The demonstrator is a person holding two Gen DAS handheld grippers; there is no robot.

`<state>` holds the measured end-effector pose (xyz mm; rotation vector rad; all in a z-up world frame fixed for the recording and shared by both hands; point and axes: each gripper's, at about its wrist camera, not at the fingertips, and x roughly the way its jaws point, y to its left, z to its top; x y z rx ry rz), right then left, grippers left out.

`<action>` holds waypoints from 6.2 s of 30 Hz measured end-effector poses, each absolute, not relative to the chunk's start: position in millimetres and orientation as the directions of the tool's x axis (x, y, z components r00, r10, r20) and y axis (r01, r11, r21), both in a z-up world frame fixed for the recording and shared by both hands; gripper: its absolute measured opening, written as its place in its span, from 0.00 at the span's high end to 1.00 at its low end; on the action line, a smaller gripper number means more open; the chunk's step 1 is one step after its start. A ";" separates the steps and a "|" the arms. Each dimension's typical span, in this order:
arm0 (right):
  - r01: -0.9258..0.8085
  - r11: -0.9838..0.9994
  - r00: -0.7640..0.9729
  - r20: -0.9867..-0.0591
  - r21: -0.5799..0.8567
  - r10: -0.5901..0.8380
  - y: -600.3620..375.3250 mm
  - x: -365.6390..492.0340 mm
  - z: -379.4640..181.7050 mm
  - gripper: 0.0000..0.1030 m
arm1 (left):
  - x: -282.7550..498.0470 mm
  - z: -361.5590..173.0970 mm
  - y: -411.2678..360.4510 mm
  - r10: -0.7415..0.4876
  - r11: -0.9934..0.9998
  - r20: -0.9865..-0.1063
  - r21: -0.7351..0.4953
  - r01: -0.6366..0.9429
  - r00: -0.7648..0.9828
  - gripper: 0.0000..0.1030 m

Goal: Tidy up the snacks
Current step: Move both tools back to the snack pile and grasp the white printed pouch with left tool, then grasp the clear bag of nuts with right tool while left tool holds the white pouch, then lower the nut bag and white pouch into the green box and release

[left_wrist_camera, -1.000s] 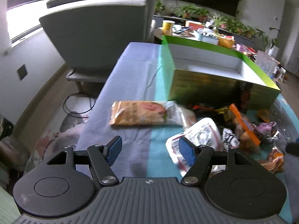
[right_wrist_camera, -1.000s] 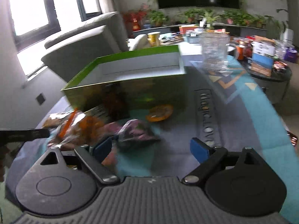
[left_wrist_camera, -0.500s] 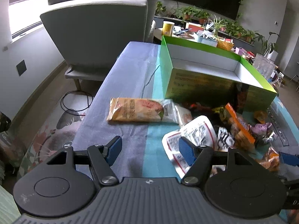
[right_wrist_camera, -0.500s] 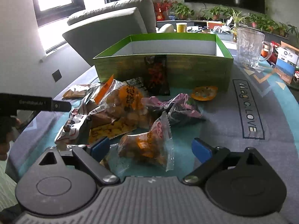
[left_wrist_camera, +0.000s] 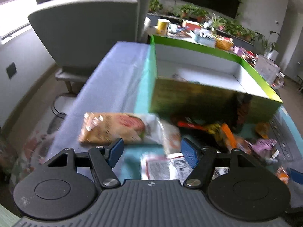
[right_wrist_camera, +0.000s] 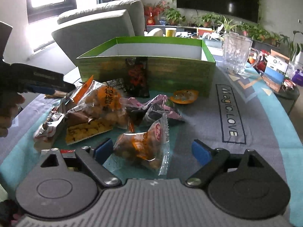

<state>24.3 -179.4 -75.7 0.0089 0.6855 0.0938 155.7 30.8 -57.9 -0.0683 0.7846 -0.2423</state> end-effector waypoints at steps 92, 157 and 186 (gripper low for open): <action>-0.065 0.998 0.781 -0.622 0.012 0.059 -173.1 25.4 -76.8 0.22 | 90.4 -30.7 50.3 -0.398 0.917 -0.572 -0.251 0.308 0.718 0.40; -0.048 0.996 0.901 -0.428 0.079 0.078 -213.1 150.6 -19.2 0.39 | 231.7 2.9 -23.8 -0.396 0.917 -0.508 -0.176 0.358 0.765 0.40; 0.003 0.998 0.859 -0.510 0.070 0.033 -210.9 149.5 -44.8 0.37 | 220.8 -23.4 -26.0 -0.340 0.927 -0.614 -0.092 0.363 0.713 0.39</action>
